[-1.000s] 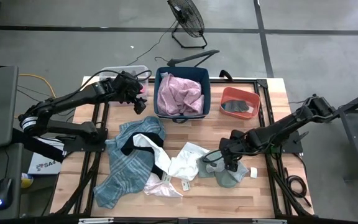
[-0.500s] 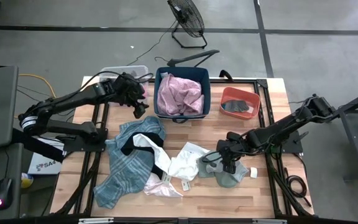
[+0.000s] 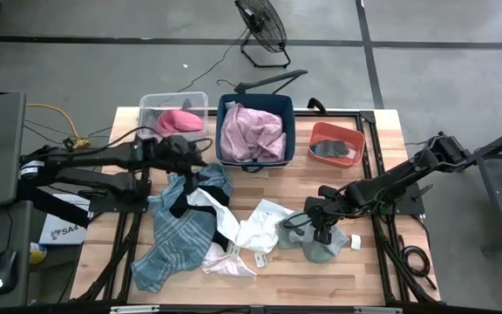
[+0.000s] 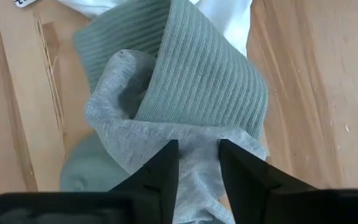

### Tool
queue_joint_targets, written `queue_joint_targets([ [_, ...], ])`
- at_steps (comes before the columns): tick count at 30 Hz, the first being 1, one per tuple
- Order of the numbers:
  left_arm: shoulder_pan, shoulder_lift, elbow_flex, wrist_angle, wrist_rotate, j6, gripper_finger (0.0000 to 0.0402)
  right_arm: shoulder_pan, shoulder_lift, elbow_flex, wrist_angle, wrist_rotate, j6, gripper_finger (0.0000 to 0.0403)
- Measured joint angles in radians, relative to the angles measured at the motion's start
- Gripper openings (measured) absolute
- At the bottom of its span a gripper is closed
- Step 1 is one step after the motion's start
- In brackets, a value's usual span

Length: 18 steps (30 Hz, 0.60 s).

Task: Pick & Place Cloths
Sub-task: Put the light gray sock into the orange bin

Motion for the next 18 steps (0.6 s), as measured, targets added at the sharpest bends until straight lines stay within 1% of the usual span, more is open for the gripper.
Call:
queue_joint_targets([
  [2, -0.033, -0.035, -0.017, 0.032, 0.0, 0.001, 0.0243, 0.0, 0.0, 0.0, -0.001, -0.004, 0.0, 0.0092],
  [6, -0.087, -0.1, -0.029, 0.046, -0.002, 0.007, 0.0243, 0.0, 0.001, 0.0, -0.001, -0.006, 0.001, 0.0061],
  [12, -0.14, -0.165, -0.029, 0.044, -0.053, 0.012, 0.0243, 0.0, 0.001, 0.0, -0.001, -0.047, 0.014, 0.0009],
  [15, -0.149, -0.176, -0.029, 0.043, -0.061, 0.012, 0.0243, 0.001, 0.001, 0.0, -0.001, -0.012, 0.074, 0.0012],
  [18, -0.149, -0.175, -0.029, 0.039, -0.061, 0.012, 0.0243, 0.003, 0.001, -0.003, 0.0, 0.008, 0.105, 0.0032],
])
